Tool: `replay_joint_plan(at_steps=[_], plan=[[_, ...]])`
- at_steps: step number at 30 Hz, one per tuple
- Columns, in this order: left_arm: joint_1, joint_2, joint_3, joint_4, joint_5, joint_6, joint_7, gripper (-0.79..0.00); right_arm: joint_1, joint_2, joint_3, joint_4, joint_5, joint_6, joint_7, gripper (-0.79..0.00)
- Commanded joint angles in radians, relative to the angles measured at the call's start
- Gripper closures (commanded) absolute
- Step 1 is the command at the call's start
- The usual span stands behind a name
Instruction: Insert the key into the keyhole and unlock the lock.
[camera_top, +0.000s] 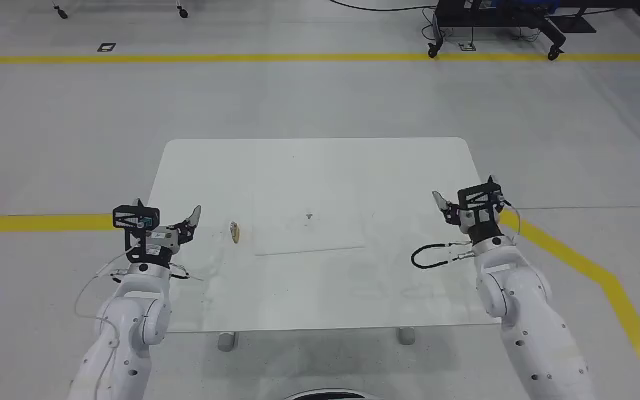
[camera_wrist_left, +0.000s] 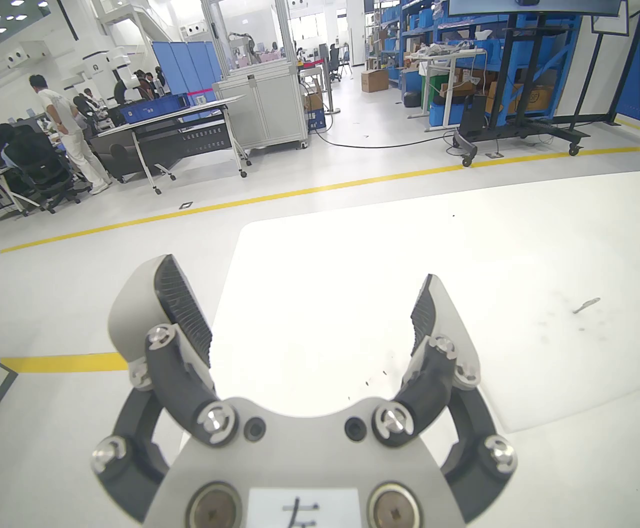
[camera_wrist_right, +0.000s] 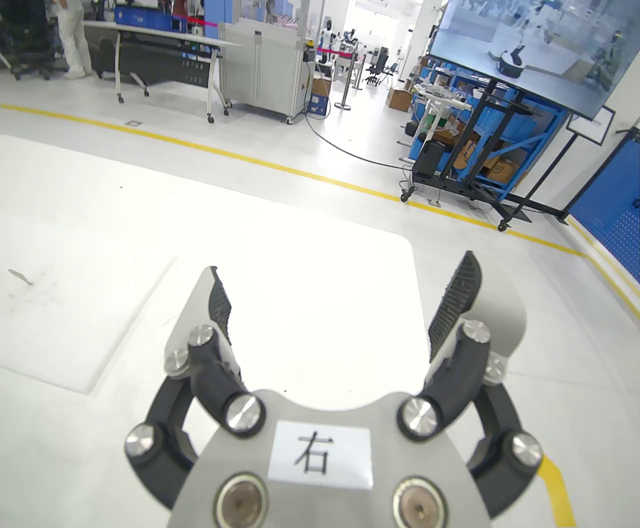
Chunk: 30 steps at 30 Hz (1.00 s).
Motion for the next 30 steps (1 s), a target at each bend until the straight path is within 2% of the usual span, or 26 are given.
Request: replay_joint_plan(at_steps=[1,3,17,20,24,30], plan=[[0.000,0.000,0.000,0.000,0.000,0.000,0.000,-0.785,0.050,-0.006,-0.084,0.001,-0.093,0.017,0.081,-0.785],[0.000,0.000,0.000,0.000,0.000,0.000,0.000,-0.785,0.075,-0.010,-0.132,0.005,-0.146,0.011,0.121,-0.785],[0.000,0.000,0.000,0.000,0.000,0.000,0.000,-0.785,0.075,-0.010,-0.132,0.005,-0.146,0.011,0.121,-0.785],[0.000,0.000,0.000,0.000,0.000,0.000,0.000,-0.785,0.121,-0.007,-0.167,0.016,-0.219,-0.092,0.163,-0.785],[0.000,0.000,0.000,0.000,0.000,0.000,0.000,-0.785,0.229,-0.018,-0.271,0.042,-0.288,-0.200,0.254,-0.785],[0.000,0.000,0.000,0.000,0.000,0.000,0.000,-0.785,0.453,-0.048,-0.416,0.187,-0.234,-0.399,0.352,-0.785]])
